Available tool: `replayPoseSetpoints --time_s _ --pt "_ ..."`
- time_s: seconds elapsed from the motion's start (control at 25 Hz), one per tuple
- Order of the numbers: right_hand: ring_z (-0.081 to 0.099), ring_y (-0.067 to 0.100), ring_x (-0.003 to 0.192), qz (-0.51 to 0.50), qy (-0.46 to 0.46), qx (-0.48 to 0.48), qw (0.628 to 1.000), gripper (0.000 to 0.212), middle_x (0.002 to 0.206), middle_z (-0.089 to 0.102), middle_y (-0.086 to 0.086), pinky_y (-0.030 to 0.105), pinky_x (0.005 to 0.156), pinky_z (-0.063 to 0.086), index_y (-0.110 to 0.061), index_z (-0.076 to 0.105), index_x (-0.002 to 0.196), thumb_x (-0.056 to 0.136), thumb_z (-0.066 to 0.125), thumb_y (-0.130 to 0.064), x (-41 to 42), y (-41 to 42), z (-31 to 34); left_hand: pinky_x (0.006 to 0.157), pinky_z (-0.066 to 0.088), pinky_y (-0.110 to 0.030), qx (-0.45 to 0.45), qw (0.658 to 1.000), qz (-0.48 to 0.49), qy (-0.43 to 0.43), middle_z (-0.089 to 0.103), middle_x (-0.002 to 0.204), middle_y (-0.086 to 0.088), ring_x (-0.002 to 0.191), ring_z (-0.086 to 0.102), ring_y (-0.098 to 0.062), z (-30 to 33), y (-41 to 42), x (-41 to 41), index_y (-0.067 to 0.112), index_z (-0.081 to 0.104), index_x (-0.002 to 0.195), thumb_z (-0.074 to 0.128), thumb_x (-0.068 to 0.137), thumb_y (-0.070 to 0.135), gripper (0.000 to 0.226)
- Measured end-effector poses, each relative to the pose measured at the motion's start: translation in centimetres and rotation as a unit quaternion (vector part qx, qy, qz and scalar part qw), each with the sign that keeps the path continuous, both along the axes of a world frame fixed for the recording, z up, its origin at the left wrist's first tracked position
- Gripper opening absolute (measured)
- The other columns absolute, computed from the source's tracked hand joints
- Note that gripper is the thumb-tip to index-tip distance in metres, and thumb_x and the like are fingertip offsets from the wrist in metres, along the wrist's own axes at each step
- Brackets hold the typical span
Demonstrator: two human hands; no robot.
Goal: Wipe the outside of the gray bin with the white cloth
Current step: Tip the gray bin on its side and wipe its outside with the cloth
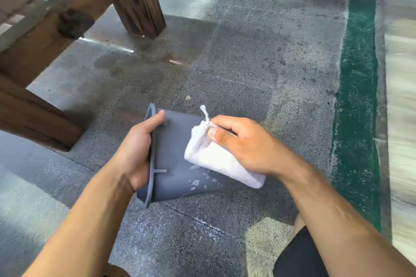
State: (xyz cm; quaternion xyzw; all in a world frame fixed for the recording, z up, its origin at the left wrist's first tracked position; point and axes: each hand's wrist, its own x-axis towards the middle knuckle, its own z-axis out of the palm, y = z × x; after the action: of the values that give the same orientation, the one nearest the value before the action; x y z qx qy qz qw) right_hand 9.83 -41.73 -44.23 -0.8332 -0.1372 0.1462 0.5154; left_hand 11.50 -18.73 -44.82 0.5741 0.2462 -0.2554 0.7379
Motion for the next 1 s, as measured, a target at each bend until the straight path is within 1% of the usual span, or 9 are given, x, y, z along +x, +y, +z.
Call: replayPoseSetpoints --time_s 0.08,0.2,0.32,0.36,0.48,0.52,0.68,0.88,1.0 --pt "0.056 0.009 0.070 0.028 -0.001 -0.008 1.000 0.018 0.075 0.063 -0.008 0.039 0.071 0.050 -0.031 0.063 0.089 0.104 0.052 -0.035 -0.1 0.9 0.4 0.070 0.065 -0.044 -0.024 0.999 -0.027 0.015 0.080 0.111 -0.021 0.092 0.079 -0.036 0.0 -1.2 -0.2 0.009 0.084 0.103 0.057 0.094 0.053 0.052" --pt "0.061 0.022 0.080 0.031 -0.025 -0.089 0.995 0.017 0.082 0.065 0.000 0.045 0.078 0.052 -0.027 0.059 0.093 0.103 0.050 -0.038 -0.6 2.7 0.1 0.078 0.065 -0.048 -0.047 0.997 -0.050 0.027 0.081 0.104 -0.022 0.088 0.079 -0.036 -0.6 -2.4 -0.5 0.009 0.083 0.101 0.057 0.092 0.057 0.055" --pt "0.062 0.033 0.094 -0.069 -0.084 -0.152 0.982 0.017 0.099 0.070 0.004 0.042 0.082 0.050 -0.029 0.053 0.108 0.098 0.047 -0.042 -1.8 4.7 -0.8 0.090 0.059 -0.053 -0.040 0.997 -0.063 0.034 0.080 0.101 -0.022 0.087 0.077 -0.036 -1.0 -2.9 -0.6 0.013 0.081 0.103 0.058 0.089 0.063 0.057" --pt "0.063 0.035 0.094 -0.098 -0.113 -0.176 0.973 0.019 0.099 0.071 0.005 0.042 0.082 0.048 -0.029 0.051 0.109 0.096 0.047 -0.042 -2.1 5.3 -1.1 0.091 0.059 -0.054 -0.032 0.997 -0.064 0.036 0.080 0.099 -0.022 0.086 0.077 -0.036 -1.0 -3.0 -0.6 0.014 0.080 0.102 0.057 0.090 0.064 0.057" --pt "0.062 0.036 0.090 -0.124 -0.183 -0.266 0.938 0.027 0.088 0.066 0.006 0.045 0.081 0.043 -0.027 0.053 0.105 0.098 0.040 -0.050 -2.1 6.6 -1.9 0.073 0.062 -0.042 -0.011 0.998 -0.061 0.031 0.081 0.086 -0.018 0.073 0.078 -0.032 -1.1 -3.4 -0.3 0.017 0.079 0.092 0.055 0.091 0.067 0.056" --pt "0.061 0.036 0.088 -0.134 -0.195 -0.285 0.929 0.033 0.086 0.063 0.006 0.046 0.080 0.041 -0.028 0.056 0.104 0.098 0.037 -0.053 -2.0 6.7 -2.0 0.072 0.061 -0.040 -0.008 0.998 -0.058 0.032 0.080 0.084 -0.017 0.071 0.077 -0.031 -1.1 -3.5 -0.3 0.018 0.079 0.090 0.055 0.091 0.068 0.056" --pt "0.059 0.034 0.078 -0.187 -0.233 -0.306 0.904 0.030 0.079 0.058 0.007 0.045 0.073 0.039 -0.024 0.064 0.092 0.098 0.045 -0.046 -1.7 7.4 -2.7 0.077 0.058 -0.042 -0.001 0.998 -0.054 0.040 0.080 0.085 -0.018 0.075 0.077 -0.031 -1.1 -3.6 -0.2 0.018 0.078 0.092 0.054 0.090 0.070 0.058" --pt "0.060 0.033 0.074 -0.194 -0.226 -0.336 0.894 0.028 0.076 0.058 0.007 0.045 0.073 0.042 -0.020 0.066 0.086 0.098 0.049 -0.039 -1.3 6.2 -4.3 0.090 0.057 -0.051 0.000 0.996 -0.057 0.071 0.081 0.104 -0.020 0.086 0.078 -0.036 -1.4 -2.3 0.0 0.014 0.083 0.098 0.055 0.088 0.072 0.065" --pt "0.060 0.033 0.074 -0.192 -0.211 -0.358 0.889 0.028 0.076 0.058 0.007 0.045 0.072 0.043 -0.020 0.067 0.090 0.100 0.049 -0.039 -1.7 3.8 -5.7 0.072 0.064 -0.044 0.023 0.995 -0.048 0.080 0.083 0.100 -0.017 0.081 0.080 -0.033 -1.6 -1.8 0.1 0.018 0.086 0.087 0.056 0.085 0.077 0.067"
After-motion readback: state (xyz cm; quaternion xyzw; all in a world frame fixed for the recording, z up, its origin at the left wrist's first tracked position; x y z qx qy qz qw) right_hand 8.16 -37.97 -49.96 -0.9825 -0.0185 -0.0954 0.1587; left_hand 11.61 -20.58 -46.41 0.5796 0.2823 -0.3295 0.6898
